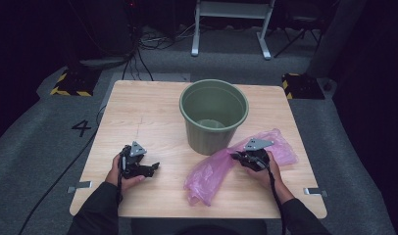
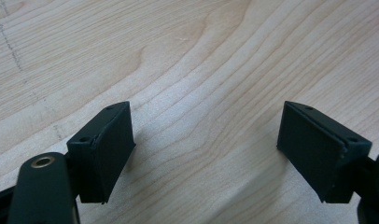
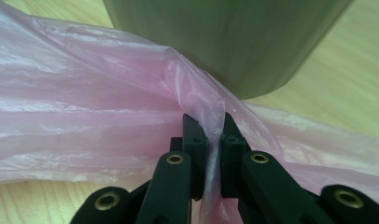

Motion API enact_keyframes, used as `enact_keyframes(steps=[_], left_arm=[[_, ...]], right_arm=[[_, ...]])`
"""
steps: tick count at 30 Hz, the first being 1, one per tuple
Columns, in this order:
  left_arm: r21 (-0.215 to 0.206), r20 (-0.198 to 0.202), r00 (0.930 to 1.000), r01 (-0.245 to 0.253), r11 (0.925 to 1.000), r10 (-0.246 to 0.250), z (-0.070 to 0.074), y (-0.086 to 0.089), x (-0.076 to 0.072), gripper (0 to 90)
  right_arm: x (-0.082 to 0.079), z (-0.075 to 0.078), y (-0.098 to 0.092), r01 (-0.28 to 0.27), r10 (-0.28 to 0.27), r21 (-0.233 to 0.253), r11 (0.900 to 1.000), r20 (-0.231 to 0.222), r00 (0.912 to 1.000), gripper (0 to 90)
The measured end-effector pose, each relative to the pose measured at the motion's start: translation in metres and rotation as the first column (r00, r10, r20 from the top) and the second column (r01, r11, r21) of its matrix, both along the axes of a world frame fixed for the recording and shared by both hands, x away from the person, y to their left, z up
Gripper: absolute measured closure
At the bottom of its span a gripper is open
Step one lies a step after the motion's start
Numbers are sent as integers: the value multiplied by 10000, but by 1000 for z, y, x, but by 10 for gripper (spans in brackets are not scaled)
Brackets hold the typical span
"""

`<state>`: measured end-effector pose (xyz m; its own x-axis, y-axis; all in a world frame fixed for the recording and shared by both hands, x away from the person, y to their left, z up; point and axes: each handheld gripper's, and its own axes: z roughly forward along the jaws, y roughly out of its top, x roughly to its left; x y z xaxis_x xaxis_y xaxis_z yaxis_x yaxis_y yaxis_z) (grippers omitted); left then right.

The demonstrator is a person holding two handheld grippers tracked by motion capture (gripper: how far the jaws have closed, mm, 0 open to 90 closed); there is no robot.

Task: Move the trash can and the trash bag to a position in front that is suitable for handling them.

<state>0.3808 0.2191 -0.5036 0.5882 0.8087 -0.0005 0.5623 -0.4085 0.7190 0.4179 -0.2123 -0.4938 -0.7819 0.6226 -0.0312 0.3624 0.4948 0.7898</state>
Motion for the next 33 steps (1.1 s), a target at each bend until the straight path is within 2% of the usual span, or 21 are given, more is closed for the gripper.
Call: enact_keyframes(steps=[4, 5, 9, 13, 17, 27, 33], left_arm=[[-38, -42, 9999, 123, 9999, -123, 0, 1, 1, 183], [-37, -53, 9999, 112, 9999, -112, 0, 0, 1, 181], [-62, -69, 9999, 156, 9999, -156, 0, 0, 2, 181], [-40, -58, 9998, 194, 9998, -194, 0, 1, 2, 181], [-19, -41, 9998, 211, 9998, -211, 0, 1, 2, 181], [-28, -42, 9997, 221, 9998, -222, 0, 1, 2, 181], [-29, -41, 9998, 219, 9998, -219, 0, 1, 2, 181]], right_arm=[[-5, 7, -8, -6, -5, 269, 9996, 408, 9992, 863], [-8, 10, -13, 23, -49, 471, 9989, 552, 9985, 866], [-11, 16, -21, 97, -154, 796, 9968, 715, 9973, 867], [-16, 25, -30, 195, -315, 1109, 9936, 1075, 9937, 868], [-21, 31, -36, 219, -378, 1194, 9926, 1327, 9904, 868], [-26, 42, -47, 305, -628, 1774, 9837, 1793, 9818, 870], [-31, 50, -47, 37, -442, 1871, 9823, 2131, 9760, 873]])
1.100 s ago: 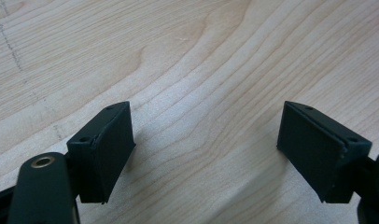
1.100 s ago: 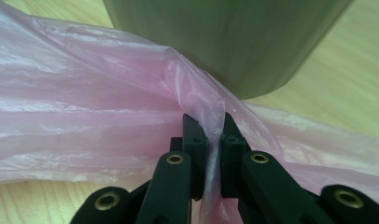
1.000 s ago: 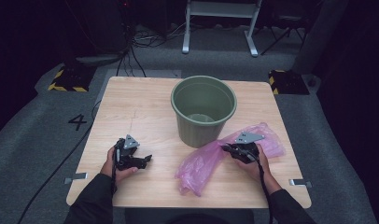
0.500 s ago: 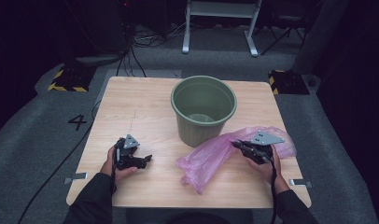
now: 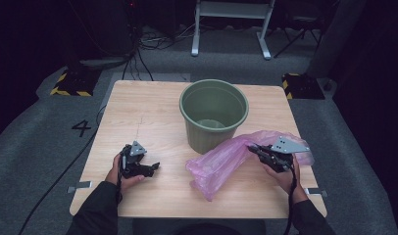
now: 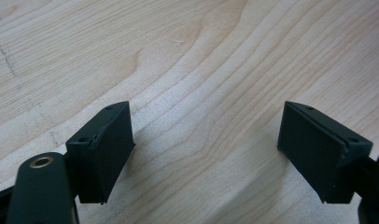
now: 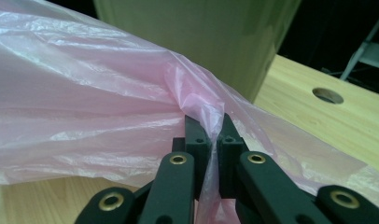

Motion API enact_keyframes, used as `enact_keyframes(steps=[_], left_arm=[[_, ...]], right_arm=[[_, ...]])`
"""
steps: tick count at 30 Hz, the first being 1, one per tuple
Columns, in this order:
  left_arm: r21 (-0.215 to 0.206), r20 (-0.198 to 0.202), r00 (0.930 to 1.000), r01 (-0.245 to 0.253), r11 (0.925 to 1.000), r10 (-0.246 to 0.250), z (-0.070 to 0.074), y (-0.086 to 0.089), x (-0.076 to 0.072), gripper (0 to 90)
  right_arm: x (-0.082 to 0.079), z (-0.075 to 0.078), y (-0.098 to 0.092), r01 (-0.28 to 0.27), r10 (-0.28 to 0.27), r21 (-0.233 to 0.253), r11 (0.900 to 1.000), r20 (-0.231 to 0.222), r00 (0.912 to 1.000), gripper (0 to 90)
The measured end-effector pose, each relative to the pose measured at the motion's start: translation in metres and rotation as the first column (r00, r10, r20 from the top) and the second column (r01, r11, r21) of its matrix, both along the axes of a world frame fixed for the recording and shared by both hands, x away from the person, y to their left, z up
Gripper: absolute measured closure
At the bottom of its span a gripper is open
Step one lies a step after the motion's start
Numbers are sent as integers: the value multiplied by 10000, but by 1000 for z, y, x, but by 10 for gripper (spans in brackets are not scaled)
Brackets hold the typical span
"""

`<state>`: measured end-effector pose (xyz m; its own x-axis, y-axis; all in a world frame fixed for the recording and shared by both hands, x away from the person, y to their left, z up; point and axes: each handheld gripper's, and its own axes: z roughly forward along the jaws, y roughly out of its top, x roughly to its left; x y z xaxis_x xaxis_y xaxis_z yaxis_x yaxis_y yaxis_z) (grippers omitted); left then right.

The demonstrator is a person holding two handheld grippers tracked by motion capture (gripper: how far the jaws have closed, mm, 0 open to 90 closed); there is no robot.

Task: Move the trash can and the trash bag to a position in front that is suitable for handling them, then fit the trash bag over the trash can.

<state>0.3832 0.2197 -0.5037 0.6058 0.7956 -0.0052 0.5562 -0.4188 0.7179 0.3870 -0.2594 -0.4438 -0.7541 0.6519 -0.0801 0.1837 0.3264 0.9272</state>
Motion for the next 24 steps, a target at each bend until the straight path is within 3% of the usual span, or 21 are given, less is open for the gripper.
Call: enact_keyframes(steps=[9, 24], left_arm=[[-2, -3, 10000, 2, 10000, -2, 0, 0, 0, 181], [-15, 22, 9999, 147, 9999, -147, 0, -1, 1, 181]], right_arm=[[-7, 17, 0, -209, 195, 240, 9995, 575, 9982, 872], [-17, 43, -7, -152, 42, 819, 9965, 1326, 9912, 876]])
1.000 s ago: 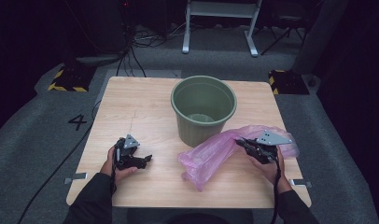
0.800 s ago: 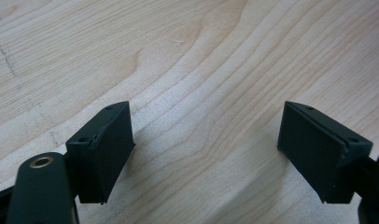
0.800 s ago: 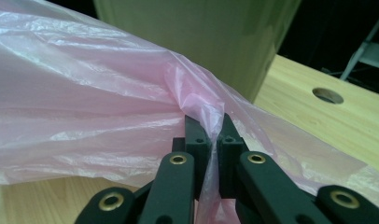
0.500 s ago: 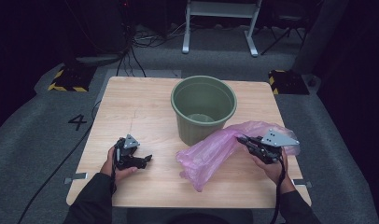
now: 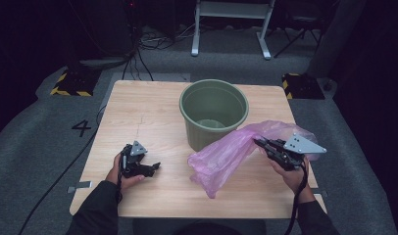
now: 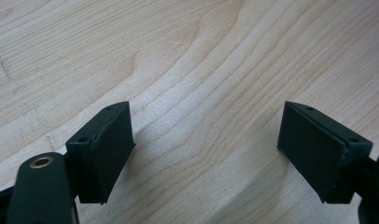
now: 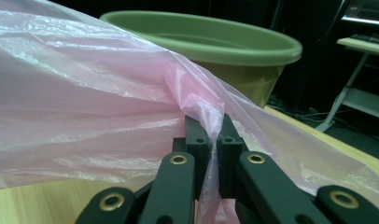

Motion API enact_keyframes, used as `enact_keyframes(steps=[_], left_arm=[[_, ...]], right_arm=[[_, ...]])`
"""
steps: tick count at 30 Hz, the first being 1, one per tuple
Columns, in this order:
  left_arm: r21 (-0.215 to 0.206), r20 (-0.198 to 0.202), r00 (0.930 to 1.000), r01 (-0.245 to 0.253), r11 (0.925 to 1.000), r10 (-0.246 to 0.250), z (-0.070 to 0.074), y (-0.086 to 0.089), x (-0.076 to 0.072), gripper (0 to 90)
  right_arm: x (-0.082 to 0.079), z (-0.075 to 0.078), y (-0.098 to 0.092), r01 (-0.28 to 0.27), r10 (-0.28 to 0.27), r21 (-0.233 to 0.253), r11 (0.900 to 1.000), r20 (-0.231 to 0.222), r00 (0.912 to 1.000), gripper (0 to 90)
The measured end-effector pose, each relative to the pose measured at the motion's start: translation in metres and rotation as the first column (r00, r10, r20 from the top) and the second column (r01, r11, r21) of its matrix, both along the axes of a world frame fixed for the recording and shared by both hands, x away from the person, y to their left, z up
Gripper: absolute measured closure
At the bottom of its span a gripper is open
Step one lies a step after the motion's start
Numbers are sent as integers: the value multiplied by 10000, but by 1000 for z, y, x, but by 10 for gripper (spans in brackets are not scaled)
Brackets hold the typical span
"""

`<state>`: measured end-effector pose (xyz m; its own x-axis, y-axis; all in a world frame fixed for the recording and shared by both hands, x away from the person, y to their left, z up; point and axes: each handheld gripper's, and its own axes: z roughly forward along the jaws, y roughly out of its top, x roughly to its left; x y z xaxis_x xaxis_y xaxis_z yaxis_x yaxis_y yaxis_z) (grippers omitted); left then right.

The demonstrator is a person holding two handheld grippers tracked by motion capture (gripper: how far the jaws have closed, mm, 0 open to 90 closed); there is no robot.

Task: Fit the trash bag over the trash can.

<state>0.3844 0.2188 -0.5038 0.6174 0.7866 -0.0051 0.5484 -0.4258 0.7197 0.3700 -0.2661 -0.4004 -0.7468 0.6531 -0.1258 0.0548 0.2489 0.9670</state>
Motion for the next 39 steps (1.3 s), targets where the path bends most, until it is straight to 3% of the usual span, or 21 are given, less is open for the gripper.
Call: enact_keyframes(steps=[11, 20, 29, 39], left_arm=[[8, 17, 10000, 0, 10000, 0, 0, 0, 0, 179], [-5, 21, 10000, -46, 10000, 47, 0, -1, 0, 177], [0, 11, 10000, -43, 10000, 43, 0, -1, 0, 177], [21, 10, 10000, -96, 10000, 96, 0, -1, 0, 177]], right_arm=[[-2, 19, -4, 71, -87, 276, 9996, 572, 9983, 877], [0, 41, -1, 14, -39, 234, 9997, 1102, 9939, 876], [5, 55, 5, -85, 32, 408, 9991, 1302, 9915, 877], [17, 69, 10, 193, -266, 513, 9985, 1460, 9889, 878]])
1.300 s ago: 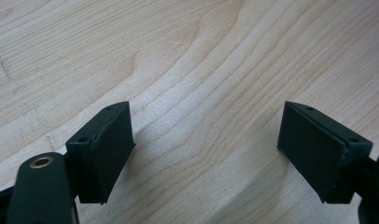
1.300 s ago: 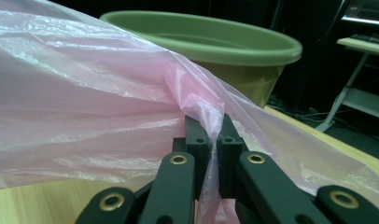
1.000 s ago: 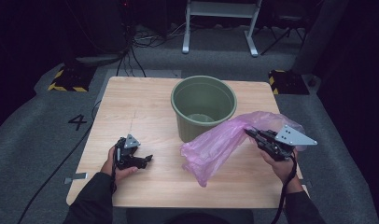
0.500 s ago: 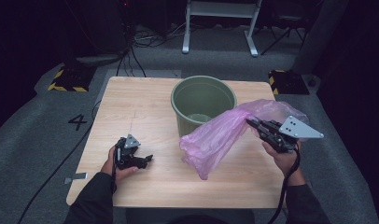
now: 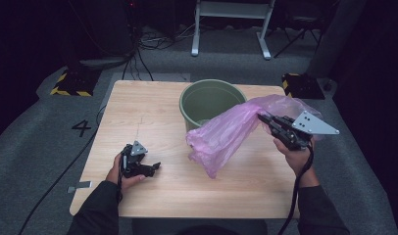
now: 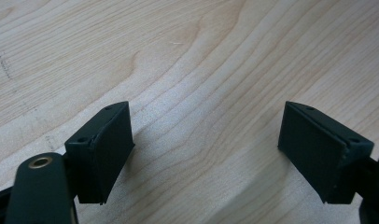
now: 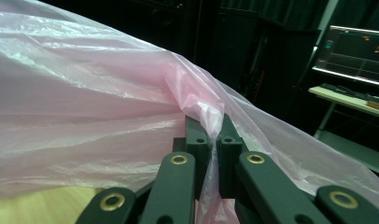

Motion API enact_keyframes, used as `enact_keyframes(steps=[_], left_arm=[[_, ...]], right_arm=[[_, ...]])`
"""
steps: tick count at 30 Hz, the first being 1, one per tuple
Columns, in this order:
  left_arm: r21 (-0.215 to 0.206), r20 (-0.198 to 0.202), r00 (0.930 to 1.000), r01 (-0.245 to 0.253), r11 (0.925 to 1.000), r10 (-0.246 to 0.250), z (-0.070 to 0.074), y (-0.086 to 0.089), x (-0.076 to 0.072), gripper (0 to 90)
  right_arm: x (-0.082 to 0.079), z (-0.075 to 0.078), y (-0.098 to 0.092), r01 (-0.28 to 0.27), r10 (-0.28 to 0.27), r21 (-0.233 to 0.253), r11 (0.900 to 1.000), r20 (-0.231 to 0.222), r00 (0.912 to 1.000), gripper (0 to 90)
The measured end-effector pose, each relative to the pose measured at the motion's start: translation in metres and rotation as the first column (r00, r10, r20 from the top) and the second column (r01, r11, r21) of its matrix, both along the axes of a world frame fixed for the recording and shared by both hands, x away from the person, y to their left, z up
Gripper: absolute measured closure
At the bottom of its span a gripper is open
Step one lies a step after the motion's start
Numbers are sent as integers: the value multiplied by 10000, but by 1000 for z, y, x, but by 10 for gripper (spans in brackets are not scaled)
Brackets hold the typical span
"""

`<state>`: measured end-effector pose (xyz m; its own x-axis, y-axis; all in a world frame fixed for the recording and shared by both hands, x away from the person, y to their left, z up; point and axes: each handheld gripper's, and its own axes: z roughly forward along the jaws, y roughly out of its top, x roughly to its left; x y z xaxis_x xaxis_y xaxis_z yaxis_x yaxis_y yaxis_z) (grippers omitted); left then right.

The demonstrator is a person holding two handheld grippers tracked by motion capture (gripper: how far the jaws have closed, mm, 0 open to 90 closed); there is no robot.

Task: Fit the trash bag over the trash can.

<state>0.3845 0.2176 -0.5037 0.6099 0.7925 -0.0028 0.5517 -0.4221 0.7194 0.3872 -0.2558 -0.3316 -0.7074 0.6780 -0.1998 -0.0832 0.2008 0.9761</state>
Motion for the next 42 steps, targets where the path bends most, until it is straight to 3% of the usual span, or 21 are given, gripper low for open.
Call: enact_keyframes(steps=[7, 10, 15, 20, 28, 31, 33, 39, 42], left_arm=[[141, -106, 9995, -299, 9995, 300, 0, 3, 1, 121], [214, -96, 9994, -327, 9992, 329, 2, 6, 1, 155], [323, 13, 9999, -171, 9993, 171, 3, 5, 0, 179], [133, 238, 9996, 171, 9998, -174, 8, 2, -3, 184], [-462, 579, 9957, 746, 9961, -719, 21, -5, -9, 191], [-611, 871, 9918, 991, 9932, -936, 29, -9, -12, 190], [-948, 1044, 9894, 1108, 9893, -1008, 36, -12, -14, 190], [-1031, 2027, 9675, 1746, 9792, -1512, 67, -21, -19, 215], [-1257, 2281, 9636, 1709, 9772, -1392, 77, -22, -15, 215]], right_arm=[[20, 8, 8, 481, -479, 116, 9988, -138, 9988, 879], [29, 12, 12, 691, -690, 48, 9976, -142, 9975, 879], [42, 17, 17, 964, -960, 178, 9952, -210, 9952, 879], [54, 18, 18, 1349, -1347, 139, 9908, -175, 9907, 879], [72, 15, 10, 2413, -2396, 355, 9698, -462, 9698, 880], [76, 13, 9, 2645, -2626, 327, 9638, -541, 9634, 880], [78, 12, 9, 2847, -2828, 273, 9582, -580, 9574, 880], [83, 9, 8, 3103, -3086, 159, 9505, -674, 9488, 880], [84, 9, 8, 3203, -3193, 18, 9473, -718, 9449, 880]])
